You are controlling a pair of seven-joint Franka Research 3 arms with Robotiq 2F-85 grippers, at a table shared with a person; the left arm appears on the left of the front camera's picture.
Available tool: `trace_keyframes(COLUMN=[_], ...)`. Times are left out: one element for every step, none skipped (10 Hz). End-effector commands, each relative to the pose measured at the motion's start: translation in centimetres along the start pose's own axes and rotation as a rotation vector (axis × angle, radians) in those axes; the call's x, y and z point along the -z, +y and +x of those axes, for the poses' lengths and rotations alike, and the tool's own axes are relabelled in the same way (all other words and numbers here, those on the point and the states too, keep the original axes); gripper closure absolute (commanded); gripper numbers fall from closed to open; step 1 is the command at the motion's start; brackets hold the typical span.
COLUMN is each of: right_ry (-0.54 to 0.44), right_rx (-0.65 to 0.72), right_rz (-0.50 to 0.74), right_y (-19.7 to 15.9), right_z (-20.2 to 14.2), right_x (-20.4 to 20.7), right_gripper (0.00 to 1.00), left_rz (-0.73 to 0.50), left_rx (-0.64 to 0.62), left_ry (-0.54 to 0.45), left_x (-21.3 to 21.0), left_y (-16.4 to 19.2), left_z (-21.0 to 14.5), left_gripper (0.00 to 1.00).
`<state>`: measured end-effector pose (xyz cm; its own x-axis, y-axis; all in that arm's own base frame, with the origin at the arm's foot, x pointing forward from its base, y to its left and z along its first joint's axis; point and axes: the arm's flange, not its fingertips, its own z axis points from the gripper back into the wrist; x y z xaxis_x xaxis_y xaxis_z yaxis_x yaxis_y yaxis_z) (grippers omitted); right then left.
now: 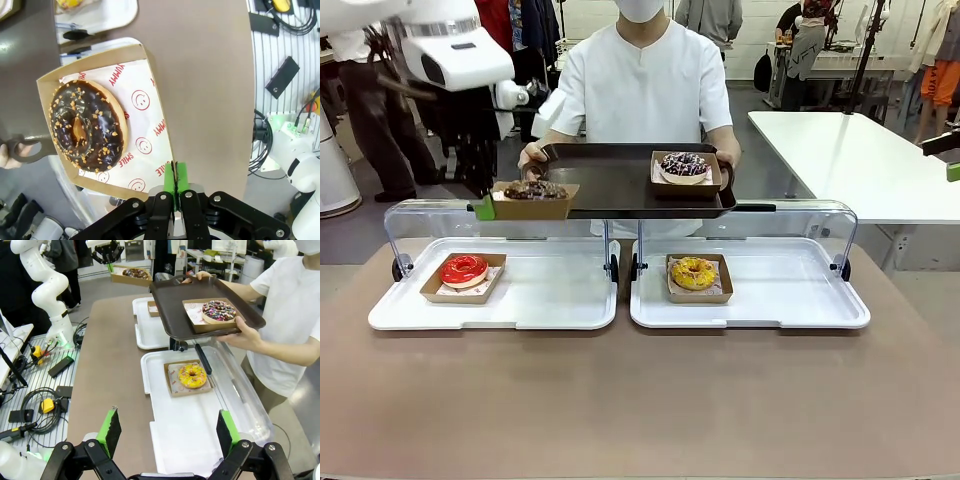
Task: Provide the desired donut to the person.
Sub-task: Place the picked Paper togo box onto the Handle tray extended by the person.
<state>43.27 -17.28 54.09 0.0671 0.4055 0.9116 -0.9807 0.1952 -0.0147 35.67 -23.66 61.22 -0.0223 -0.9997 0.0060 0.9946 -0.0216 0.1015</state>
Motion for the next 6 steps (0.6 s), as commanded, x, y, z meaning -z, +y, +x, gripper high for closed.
trace_keyframes(right_ry=[0.000, 0.000, 0.000, 0.000, 0.000, 0.000], right_rx=[-0.002, -0.002, -0.002, -0.002, -0.002, -0.002], right_rz=[-0.006, -0.006, -0.006, -0.006, -0.006, -0.006], right_y=[0.3, 0.3, 0.3, 0.3, 0.3, 0.3], right_z=[0.0, 0.0, 0.0, 0.0, 0.0, 0.0], right_x=[0.1, 0.1, 0.1, 0.1, 0.1, 0.1], right_gripper=[0.00, 0.00, 0.00, 0.00, 0.00, 0.00], left_rz=[-0.007, -0.005, 0.016, 0.031, 0.046, 0.033], left_rx=[-0.012, -0.011, -0.029, -0.039, -0.040, -0.039], left_ry=[-0.019, -0.025, -0.042, -0.043, -0.044, -0.037], left_x=[-2.9, -4.3, -4.9, -4.9, -5.0, -5.2], left_y=[1.8, 4.4, 6.9, 8.8, 11.0, 13.9], left_z=[0.4, 0.5, 0.7, 0.8, 1.0, 1.2], left_gripper=[0.98, 0.98, 0.98, 0.98, 0.98, 0.98])
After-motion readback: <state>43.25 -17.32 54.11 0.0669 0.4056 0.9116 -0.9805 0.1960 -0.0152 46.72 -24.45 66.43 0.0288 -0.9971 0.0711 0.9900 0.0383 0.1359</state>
